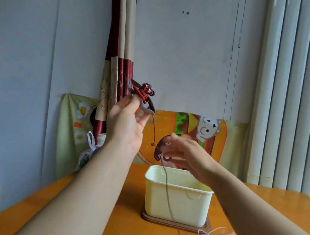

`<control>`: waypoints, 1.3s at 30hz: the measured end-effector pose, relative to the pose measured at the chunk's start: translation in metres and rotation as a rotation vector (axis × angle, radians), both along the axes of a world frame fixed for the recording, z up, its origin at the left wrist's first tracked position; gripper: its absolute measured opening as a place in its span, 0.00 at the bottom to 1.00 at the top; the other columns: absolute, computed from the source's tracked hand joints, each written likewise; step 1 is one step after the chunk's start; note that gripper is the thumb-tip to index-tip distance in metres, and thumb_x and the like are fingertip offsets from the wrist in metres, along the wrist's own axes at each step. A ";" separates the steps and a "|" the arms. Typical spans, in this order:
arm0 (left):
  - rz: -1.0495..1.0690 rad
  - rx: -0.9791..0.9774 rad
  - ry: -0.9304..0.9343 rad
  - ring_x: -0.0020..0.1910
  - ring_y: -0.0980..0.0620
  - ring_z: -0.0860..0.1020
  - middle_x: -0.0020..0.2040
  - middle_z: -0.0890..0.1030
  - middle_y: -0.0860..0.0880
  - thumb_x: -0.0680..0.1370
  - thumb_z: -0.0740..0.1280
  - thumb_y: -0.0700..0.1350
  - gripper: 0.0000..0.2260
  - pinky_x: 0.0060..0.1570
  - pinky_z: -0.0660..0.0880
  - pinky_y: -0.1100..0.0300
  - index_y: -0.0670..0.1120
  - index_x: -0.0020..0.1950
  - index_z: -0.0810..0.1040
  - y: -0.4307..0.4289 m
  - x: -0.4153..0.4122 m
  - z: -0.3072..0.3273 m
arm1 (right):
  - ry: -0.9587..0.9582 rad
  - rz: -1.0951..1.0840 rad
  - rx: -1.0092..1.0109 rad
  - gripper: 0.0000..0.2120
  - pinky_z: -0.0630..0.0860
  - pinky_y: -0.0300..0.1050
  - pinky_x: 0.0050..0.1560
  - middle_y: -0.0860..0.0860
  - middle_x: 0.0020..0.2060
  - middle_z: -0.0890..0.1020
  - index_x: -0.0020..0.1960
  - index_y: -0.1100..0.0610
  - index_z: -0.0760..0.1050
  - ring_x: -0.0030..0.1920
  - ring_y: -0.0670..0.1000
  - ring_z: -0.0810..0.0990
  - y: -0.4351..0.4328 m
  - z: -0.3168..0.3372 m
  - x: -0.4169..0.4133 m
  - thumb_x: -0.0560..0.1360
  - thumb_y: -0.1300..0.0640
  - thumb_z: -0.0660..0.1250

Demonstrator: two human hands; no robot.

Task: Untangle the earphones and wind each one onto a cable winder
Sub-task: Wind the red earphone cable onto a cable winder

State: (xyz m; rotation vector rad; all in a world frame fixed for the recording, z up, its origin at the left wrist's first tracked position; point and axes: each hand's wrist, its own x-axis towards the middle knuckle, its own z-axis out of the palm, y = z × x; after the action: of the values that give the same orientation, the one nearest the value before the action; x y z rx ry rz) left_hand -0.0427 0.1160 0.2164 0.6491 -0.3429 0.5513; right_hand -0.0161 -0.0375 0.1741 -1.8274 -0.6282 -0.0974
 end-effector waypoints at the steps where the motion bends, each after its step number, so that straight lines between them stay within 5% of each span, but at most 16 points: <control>1: 0.009 0.020 -0.004 0.33 0.55 0.80 0.33 0.80 0.49 0.79 0.65 0.36 0.09 0.32 0.79 0.61 0.43 0.40 0.77 -0.004 -0.001 0.000 | 0.126 0.171 0.172 0.16 0.75 0.50 0.59 0.54 0.49 0.82 0.57 0.57 0.76 0.50 0.52 0.81 0.006 0.008 -0.011 0.78 0.47 0.60; 3: 0.025 0.050 -0.004 0.33 0.56 0.79 0.34 0.79 0.49 0.79 0.64 0.36 0.09 0.33 0.79 0.62 0.44 0.40 0.77 -0.009 -0.002 0.000 | 0.180 0.372 0.227 0.10 0.78 0.46 0.50 0.53 0.42 0.80 0.51 0.57 0.74 0.42 0.50 0.80 0.014 0.019 -0.029 0.77 0.51 0.62; 7: 0.036 0.031 0.008 0.38 0.55 0.80 0.38 0.80 0.48 0.79 0.65 0.36 0.07 0.32 0.78 0.62 0.44 0.43 0.78 -0.002 0.001 0.002 | 0.154 0.375 0.262 0.08 0.72 0.35 0.30 0.49 0.29 0.73 0.47 0.59 0.74 0.28 0.45 0.70 0.018 0.018 -0.032 0.81 0.59 0.58; 12: 0.026 -0.027 -0.004 0.38 0.55 0.80 0.39 0.80 0.48 0.79 0.66 0.37 0.05 0.33 0.79 0.60 0.43 0.45 0.80 0.013 0.003 0.007 | 0.269 0.464 0.324 0.12 0.54 0.37 0.26 0.47 0.25 0.59 0.46 0.57 0.76 0.25 0.45 0.54 -0.004 0.004 -0.014 0.80 0.54 0.56; 18: -0.024 -0.135 -0.037 0.43 0.54 0.82 0.46 0.81 0.47 0.78 0.68 0.38 0.01 0.35 0.79 0.59 0.43 0.48 0.78 0.020 0.005 0.017 | 0.475 0.637 0.209 0.14 0.58 0.36 0.26 0.44 0.24 0.59 0.36 0.53 0.73 0.24 0.44 0.55 -0.035 -0.013 0.013 0.76 0.47 0.65; 21: -0.015 -0.113 -0.043 0.46 0.53 0.80 0.49 0.81 0.47 0.77 0.69 0.39 0.01 0.35 0.79 0.60 0.43 0.49 0.79 0.019 0.005 0.016 | 0.507 0.371 -0.110 0.20 0.56 0.38 0.28 0.47 0.24 0.60 0.30 0.53 0.68 0.24 0.45 0.56 -0.044 -0.020 0.023 0.77 0.46 0.61; 24: -0.019 -0.106 -0.044 0.46 0.53 0.81 0.49 0.81 0.47 0.77 0.69 0.39 0.02 0.35 0.79 0.60 0.43 0.49 0.80 0.015 0.005 0.015 | 0.113 -0.266 -0.918 0.19 0.65 0.40 0.34 0.49 0.29 0.71 0.36 0.56 0.75 0.30 0.47 0.68 -0.050 -0.023 0.033 0.75 0.41 0.65; 26: -0.016 -0.077 -0.030 0.43 0.55 0.81 0.47 0.81 0.47 0.77 0.68 0.38 0.02 0.35 0.79 0.60 0.44 0.46 0.80 0.010 0.004 0.012 | -0.148 -0.576 -1.107 0.20 0.71 0.42 0.40 0.49 0.36 0.78 0.46 0.58 0.79 0.38 0.49 0.75 -0.054 -0.023 0.043 0.71 0.40 0.69; 30: 0.001 -0.003 -0.022 0.36 0.55 0.81 0.38 0.82 0.49 0.79 0.66 0.37 0.08 0.34 0.79 0.61 0.44 0.41 0.80 -0.003 0.001 0.002 | -0.436 -0.660 -0.832 0.12 0.75 0.48 0.55 0.50 0.53 0.81 0.56 0.51 0.78 0.53 0.51 0.76 -0.041 -0.007 0.039 0.77 0.47 0.64; 32: 0.007 0.030 0.000 0.33 0.56 0.81 0.35 0.81 0.49 0.79 0.65 0.37 0.07 0.33 0.78 0.61 0.43 0.42 0.79 -0.009 0.003 -0.003 | -0.325 -0.400 -0.407 0.14 0.76 0.48 0.59 0.51 0.56 0.81 0.61 0.54 0.77 0.53 0.48 0.79 -0.024 0.005 0.024 0.80 0.50 0.61; 34: 0.022 0.061 0.020 0.33 0.56 0.80 0.35 0.81 0.50 0.79 0.65 0.36 0.05 0.32 0.79 0.61 0.43 0.44 0.78 -0.014 0.006 -0.009 | -0.011 0.015 0.013 0.16 0.75 0.49 0.60 0.52 0.53 0.82 0.62 0.57 0.75 0.52 0.50 0.81 -0.007 0.018 -0.003 0.80 0.50 0.58; 36: 0.028 0.087 0.034 0.35 0.56 0.80 0.36 0.82 0.50 0.79 0.65 0.36 0.03 0.34 0.80 0.59 0.41 0.49 0.78 -0.016 0.010 -0.013 | 0.185 0.283 0.210 0.14 0.78 0.45 0.48 0.55 0.44 0.81 0.58 0.59 0.75 0.42 0.51 0.81 0.003 0.024 -0.026 0.80 0.52 0.58; 39: 0.036 0.084 0.057 0.39 0.53 0.81 0.43 0.81 0.46 0.80 0.65 0.37 0.08 0.35 0.80 0.58 0.39 0.58 0.77 -0.012 0.015 -0.018 | -0.040 0.114 0.018 0.12 0.63 0.41 0.30 0.53 0.31 0.71 0.51 0.60 0.77 0.28 0.49 0.66 0.014 0.019 -0.038 0.81 0.54 0.58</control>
State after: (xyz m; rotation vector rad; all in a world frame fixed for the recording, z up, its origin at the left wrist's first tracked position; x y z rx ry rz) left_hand -0.0275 0.1045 0.1989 0.7517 -0.3026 0.5541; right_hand -0.0544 -0.0236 0.1934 -1.7724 -0.7560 -0.0638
